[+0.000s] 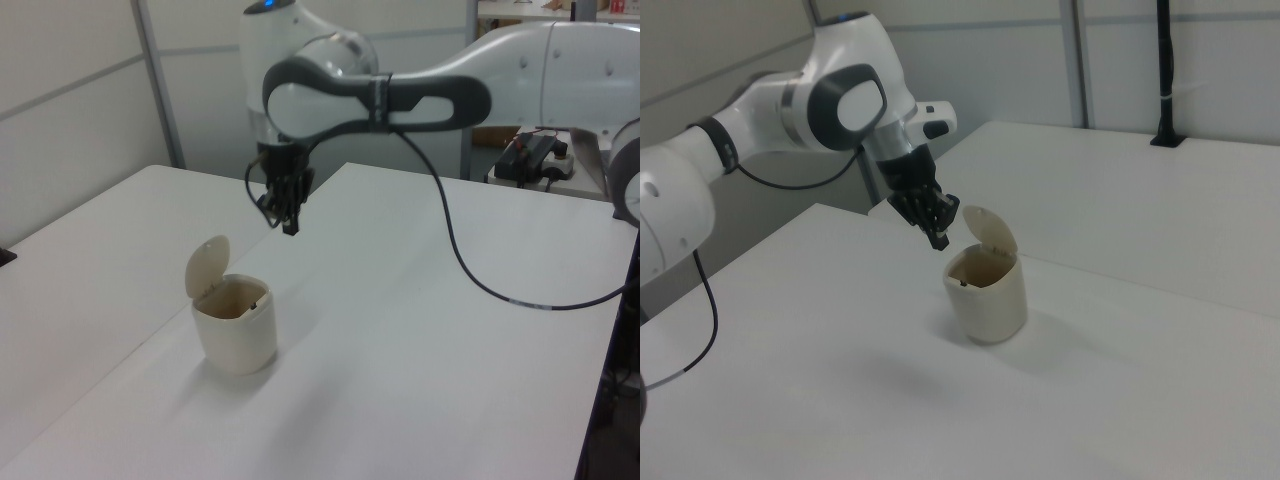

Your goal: Open the trash can

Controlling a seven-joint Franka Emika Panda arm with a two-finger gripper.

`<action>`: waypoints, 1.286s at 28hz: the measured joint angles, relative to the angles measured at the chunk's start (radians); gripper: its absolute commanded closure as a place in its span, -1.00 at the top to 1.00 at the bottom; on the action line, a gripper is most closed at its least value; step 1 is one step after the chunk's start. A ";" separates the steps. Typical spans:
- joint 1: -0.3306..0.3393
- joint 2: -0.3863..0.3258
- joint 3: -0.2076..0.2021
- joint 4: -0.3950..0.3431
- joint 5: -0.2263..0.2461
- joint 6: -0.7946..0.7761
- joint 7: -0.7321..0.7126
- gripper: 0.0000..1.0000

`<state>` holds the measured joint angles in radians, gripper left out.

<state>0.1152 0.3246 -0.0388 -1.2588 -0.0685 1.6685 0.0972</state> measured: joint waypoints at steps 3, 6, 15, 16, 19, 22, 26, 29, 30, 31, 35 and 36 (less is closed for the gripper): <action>-0.013 -0.018 0.000 0.000 0.000 -0.036 -0.003 1.00; -0.027 -0.033 0.000 0.000 0.000 -0.072 -0.013 1.00; -0.053 -0.049 -0.013 -0.001 0.000 -0.144 -0.092 1.00; -0.056 -0.049 -0.018 -0.002 0.000 -0.144 -0.098 1.00; -0.061 -0.049 -0.031 -0.003 0.000 -0.144 -0.113 1.00; -0.062 -0.050 -0.048 -0.002 0.000 -0.144 -0.134 1.00; -0.063 -0.051 -0.055 -0.001 0.000 -0.144 -0.147 1.00; -0.063 -0.052 -0.055 -0.001 0.000 -0.144 -0.148 1.00; -0.063 -0.052 -0.055 -0.001 0.000 -0.144 -0.148 1.00; -0.063 -0.052 -0.055 -0.001 0.000 -0.144 -0.148 1.00; -0.063 -0.052 -0.055 -0.001 0.000 -0.144 -0.148 1.00; -0.063 -0.052 -0.055 -0.001 0.000 -0.144 -0.148 1.00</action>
<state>0.0520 0.2728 -0.0940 -1.2596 -0.0687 1.5244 -0.0507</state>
